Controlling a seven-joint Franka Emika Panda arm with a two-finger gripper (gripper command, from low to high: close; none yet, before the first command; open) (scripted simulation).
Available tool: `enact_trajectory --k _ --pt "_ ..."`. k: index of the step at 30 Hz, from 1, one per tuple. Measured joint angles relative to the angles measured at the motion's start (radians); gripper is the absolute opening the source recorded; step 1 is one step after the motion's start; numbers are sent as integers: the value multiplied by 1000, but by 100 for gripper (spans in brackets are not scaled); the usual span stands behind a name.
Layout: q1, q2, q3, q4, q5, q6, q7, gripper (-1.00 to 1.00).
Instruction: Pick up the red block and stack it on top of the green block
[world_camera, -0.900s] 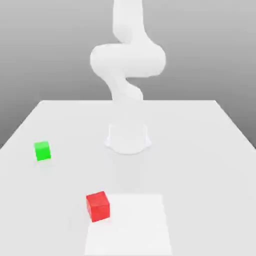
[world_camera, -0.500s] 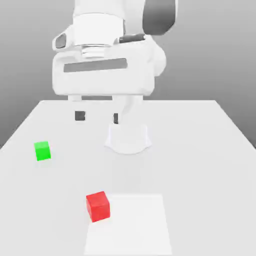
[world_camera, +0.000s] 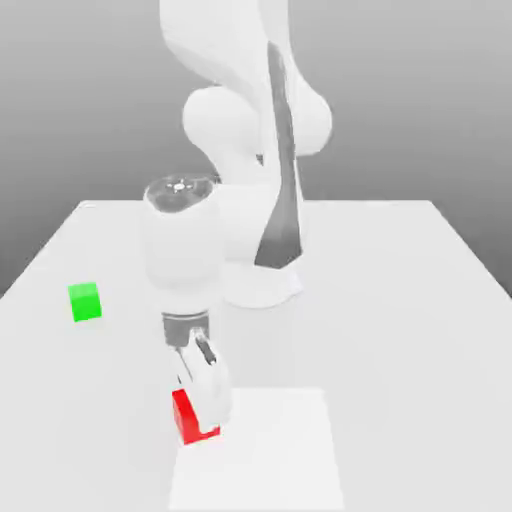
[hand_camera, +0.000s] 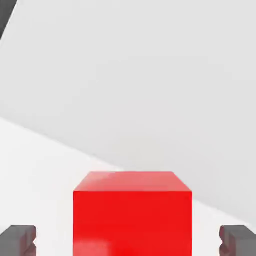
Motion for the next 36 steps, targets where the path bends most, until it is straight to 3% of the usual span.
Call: enact_trajectory --k 6,13,36 --pt "0 5 0 1 -2 6 2 -100" --pt "-20 -214 2 -32 22 -179 -31 -100" --pt "-550 -530 -478 -167 -279 -333 -554 -100"
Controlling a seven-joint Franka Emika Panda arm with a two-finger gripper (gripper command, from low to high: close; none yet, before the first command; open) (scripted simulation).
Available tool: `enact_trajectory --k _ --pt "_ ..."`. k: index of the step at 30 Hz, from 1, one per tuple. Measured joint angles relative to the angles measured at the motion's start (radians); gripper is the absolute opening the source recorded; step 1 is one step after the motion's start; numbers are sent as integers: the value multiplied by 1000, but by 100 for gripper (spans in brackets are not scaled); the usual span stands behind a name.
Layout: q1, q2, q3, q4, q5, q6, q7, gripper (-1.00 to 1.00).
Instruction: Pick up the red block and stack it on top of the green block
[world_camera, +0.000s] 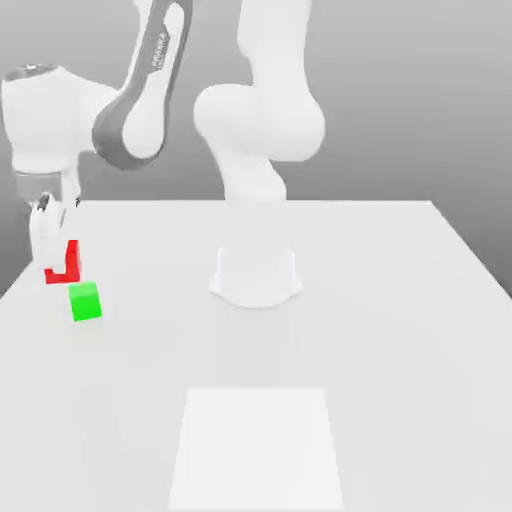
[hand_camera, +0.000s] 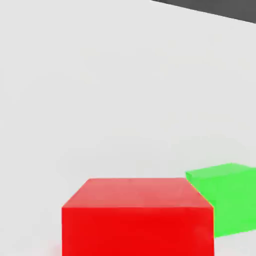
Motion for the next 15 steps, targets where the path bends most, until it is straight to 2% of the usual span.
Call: enact_trajectory --k 4,15 --pt "-66 -12 -86 -26 -16 2 -105 -100" --pt "86 134 -190 -18 214 122 -281 -100"
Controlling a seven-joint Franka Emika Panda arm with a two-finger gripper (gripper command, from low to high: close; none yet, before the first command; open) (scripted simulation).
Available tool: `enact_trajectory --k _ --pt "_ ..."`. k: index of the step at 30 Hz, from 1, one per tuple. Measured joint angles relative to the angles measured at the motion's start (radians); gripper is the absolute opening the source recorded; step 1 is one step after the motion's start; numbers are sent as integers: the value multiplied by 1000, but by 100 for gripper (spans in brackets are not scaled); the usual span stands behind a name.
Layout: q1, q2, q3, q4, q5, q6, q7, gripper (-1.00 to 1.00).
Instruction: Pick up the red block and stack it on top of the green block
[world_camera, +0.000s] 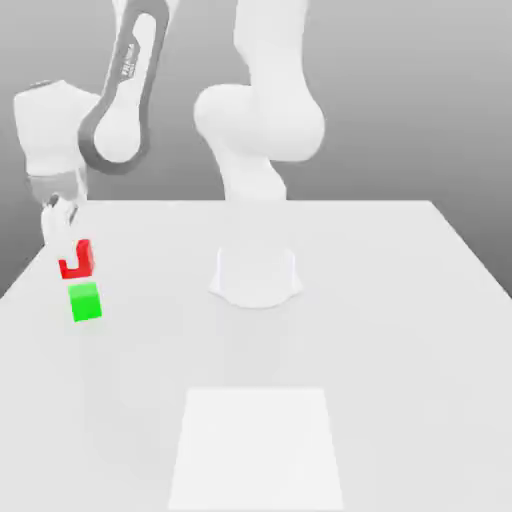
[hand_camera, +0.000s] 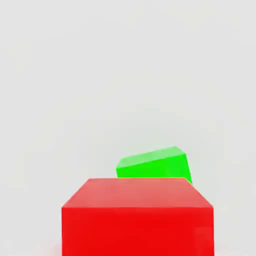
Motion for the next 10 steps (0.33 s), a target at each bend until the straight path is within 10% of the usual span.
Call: enact_trajectory --k 8,9,10 --pt "65 154 -23 -7 169 155 -116 -100" --pt "64 172 -17 -8 182 174 -125 100" --pt "65 172 -17 -8 182 174 -125 100"
